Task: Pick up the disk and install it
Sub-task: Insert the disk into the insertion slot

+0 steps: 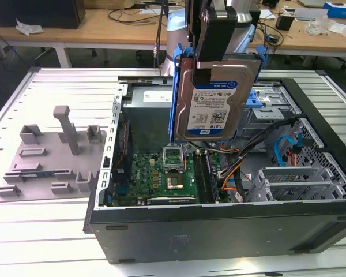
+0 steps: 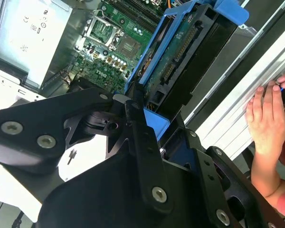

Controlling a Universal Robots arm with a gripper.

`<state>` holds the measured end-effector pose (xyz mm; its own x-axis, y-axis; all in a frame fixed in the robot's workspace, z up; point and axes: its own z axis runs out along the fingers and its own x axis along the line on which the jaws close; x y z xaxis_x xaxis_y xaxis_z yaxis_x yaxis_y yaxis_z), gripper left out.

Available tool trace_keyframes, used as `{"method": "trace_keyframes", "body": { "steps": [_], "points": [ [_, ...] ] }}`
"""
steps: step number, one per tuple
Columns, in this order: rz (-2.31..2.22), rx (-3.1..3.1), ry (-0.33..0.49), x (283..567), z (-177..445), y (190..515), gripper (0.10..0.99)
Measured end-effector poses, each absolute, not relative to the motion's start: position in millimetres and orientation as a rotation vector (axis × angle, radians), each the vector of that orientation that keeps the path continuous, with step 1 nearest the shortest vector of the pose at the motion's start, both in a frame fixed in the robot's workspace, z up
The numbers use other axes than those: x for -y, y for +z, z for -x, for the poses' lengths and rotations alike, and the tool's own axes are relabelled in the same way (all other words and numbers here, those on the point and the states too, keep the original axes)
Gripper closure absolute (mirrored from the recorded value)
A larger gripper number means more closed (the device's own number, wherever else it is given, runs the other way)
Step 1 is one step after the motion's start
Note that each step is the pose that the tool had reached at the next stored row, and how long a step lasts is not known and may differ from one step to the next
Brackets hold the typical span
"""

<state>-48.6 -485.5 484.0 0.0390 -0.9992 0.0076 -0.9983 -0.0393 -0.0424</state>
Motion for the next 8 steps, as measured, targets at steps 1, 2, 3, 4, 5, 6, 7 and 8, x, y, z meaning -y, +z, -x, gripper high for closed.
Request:
{"method": "trace_keyframes", "body": {
  "steps": [1,2,3,4,5,6,7,8],
  "points": [
    [2.246,-2.160,-0.054,485.5,48.6,484.0,0.714],
    [2.246,-2.160,-0.054,485.5,48.6,484.0,0.714],
    [2.246,-2.160,-0.054,485.5,48.6,484.0,0.714],
    [2.246,-2.160,-0.054,485.5,48.6,484.0,0.714],
    [2.246,-2.160,-0.054,485.5,48.6,484.0,0.714],
    [2.246,-2.160,-0.054,485.5,48.6,484.0,0.714],
    [2.246,-2.160,-0.054,485.5,48.6,484.0,0.714],
    [2.245,-2.160,-0.054,485.6,48.7,484.1,0.714]
  ]
}}
